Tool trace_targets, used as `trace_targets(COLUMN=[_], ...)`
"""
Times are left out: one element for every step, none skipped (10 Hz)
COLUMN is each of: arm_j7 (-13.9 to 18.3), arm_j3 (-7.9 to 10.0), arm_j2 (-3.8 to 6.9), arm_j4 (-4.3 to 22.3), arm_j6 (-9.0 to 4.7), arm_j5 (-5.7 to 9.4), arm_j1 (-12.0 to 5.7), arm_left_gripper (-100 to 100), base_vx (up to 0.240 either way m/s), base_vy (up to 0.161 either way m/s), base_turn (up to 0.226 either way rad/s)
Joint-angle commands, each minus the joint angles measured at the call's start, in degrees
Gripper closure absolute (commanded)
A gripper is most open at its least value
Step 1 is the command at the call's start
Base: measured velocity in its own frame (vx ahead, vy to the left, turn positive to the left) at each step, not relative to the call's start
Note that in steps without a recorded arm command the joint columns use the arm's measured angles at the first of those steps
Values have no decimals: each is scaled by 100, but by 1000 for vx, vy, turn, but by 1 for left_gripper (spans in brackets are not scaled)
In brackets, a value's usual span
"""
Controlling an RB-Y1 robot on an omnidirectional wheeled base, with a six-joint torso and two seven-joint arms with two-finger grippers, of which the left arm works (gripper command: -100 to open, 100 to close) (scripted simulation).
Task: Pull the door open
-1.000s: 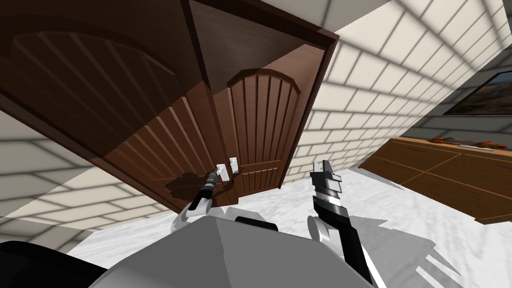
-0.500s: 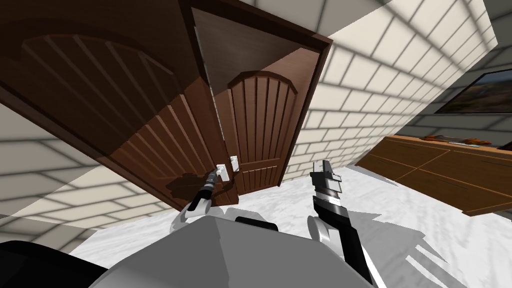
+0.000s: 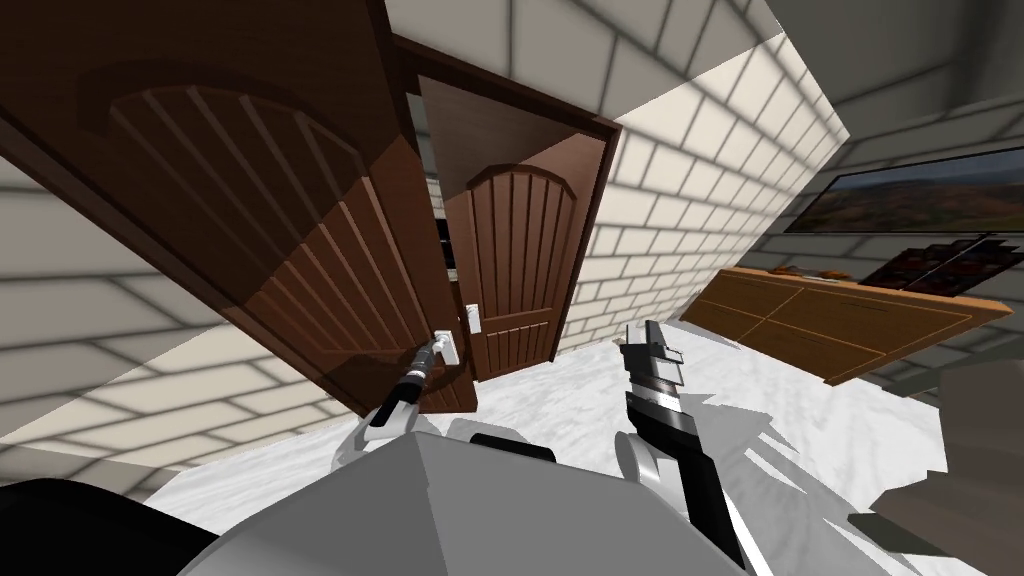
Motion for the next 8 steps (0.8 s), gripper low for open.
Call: trace_targets(arm_j7=[111,170,221,268,223,296,334,377], arm_j3=[-138,-234,-317,-396,-303,-395,-436,-484], arm_j2=[119,184,238,289,271,362,414,473], arm_j4=[-51,-93,-129,-163,-81,-121,-142,-167], arm_j6=[-47,-74,-96,-118,-127,-185,-221,-262], arm_j5=[16,22,26,30,27,39,47,56], arm_j1=[50,65,76,83,66,143,182,227], arm_left_gripper=[100,100,100,100,100,100,100,100], base_vx=[-245,-224,-209,-191,-83,-142,-221,-232], base_vy=[89,93,77,84,45,31,82,72], base_turn=[-211,-256,-196,-170,-45,-111,-184,-166])
